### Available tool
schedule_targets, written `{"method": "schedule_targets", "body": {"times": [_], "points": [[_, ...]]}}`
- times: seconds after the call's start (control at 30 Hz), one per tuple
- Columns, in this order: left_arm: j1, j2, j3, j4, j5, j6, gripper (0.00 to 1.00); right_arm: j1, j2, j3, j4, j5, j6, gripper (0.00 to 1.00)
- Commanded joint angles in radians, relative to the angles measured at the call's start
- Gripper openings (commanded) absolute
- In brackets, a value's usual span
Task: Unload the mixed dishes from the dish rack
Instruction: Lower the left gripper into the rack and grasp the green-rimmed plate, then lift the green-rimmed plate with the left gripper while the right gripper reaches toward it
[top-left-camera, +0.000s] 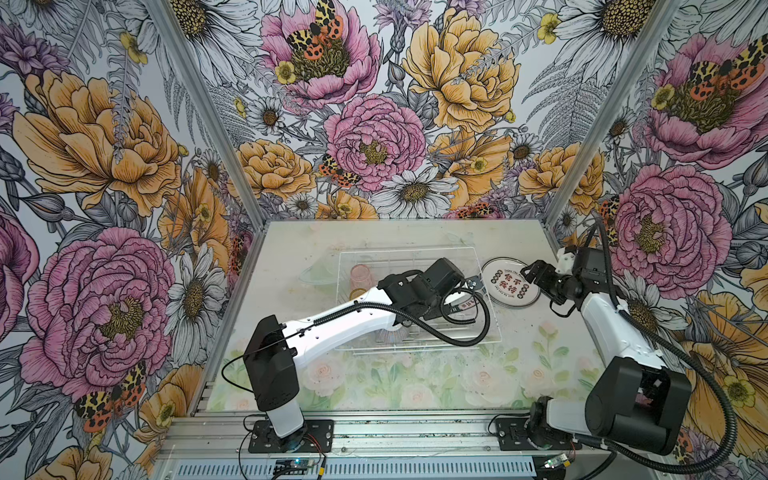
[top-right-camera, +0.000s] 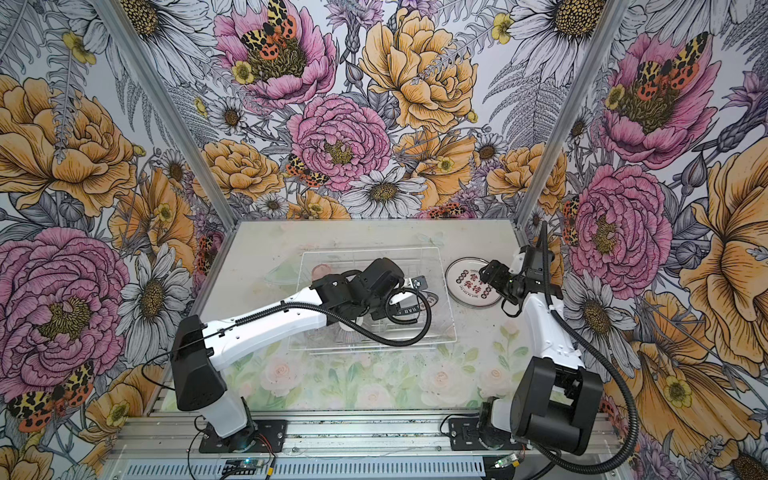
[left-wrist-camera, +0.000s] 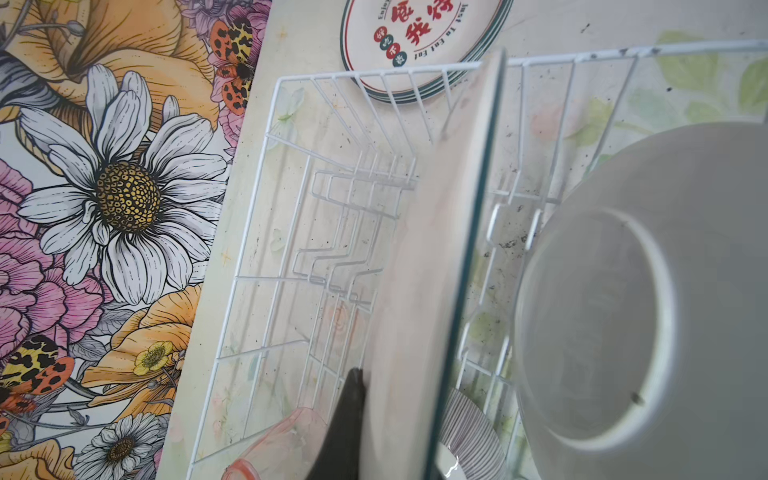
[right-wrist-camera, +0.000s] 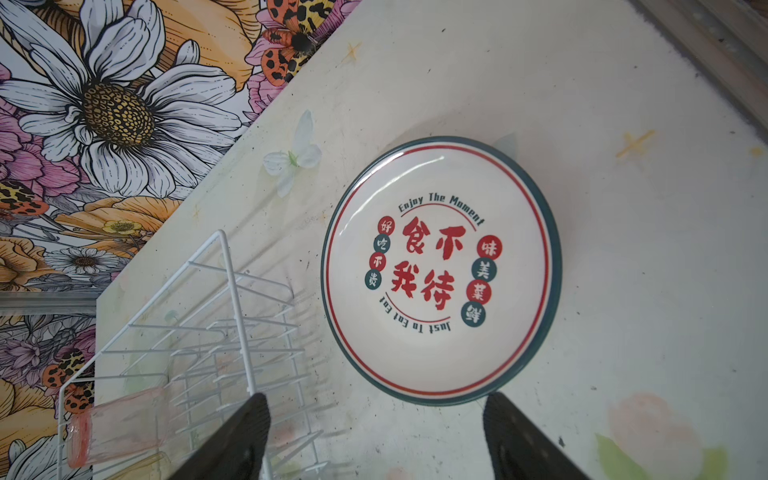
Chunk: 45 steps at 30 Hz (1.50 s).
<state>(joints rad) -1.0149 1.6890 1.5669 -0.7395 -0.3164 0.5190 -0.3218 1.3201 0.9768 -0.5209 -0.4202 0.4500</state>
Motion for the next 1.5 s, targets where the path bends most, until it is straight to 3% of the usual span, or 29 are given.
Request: {"method": "schedule_targets", "body": {"times": [0.0, 0.27, 0.4, 0.57, 0.83, 0.9, 1.0, 1.07, 1.47], "points": [[0.066, -0.072, 0.052, 0.071, 0.030, -0.048, 0.00, 0.000, -0.046, 0.015, 0.002, -0.021, -0.019, 0.83], [0.210, -0.141, 0.099, 0.094, 0.238, -0.175, 0.00, 0.002, -0.091, 0.039, 0.005, -0.101, -0.057, 0.82], [0.285, -0.153, 0.121, 0.135, 0.399, -0.287, 0.00, 0.007, -0.116, 0.049, 0.018, -0.220, -0.092, 0.81], [0.396, -0.151, 0.092, 0.296, 0.653, -0.504, 0.00, 0.025, -0.147, 0.043, 0.093, -0.408, -0.073, 0.80], [0.538, -0.089, -0.045, 0.723, 0.936, -0.934, 0.00, 0.128, -0.194, 0.006, 0.326, -0.565, 0.046, 0.79], [0.538, -0.054, -0.033, 0.762, 0.969, -0.986, 0.00, 0.156, -0.195, -0.016, 0.440, -0.593, 0.118, 0.78], [0.536, -0.004, -0.021, 0.836, 1.021, -1.070, 0.00, 0.173, -0.182, -0.096, 0.783, -0.626, 0.344, 0.78], [0.528, 0.024, -0.010, 0.878, 1.039, -1.107, 0.00, 0.180, -0.155, -0.114, 0.906, -0.617, 0.441, 0.77], [0.484, 0.186, 0.053, 1.071, 1.107, -1.284, 0.00, 0.218, -0.086, -0.065, 0.803, -0.536, 0.364, 0.73]]}}
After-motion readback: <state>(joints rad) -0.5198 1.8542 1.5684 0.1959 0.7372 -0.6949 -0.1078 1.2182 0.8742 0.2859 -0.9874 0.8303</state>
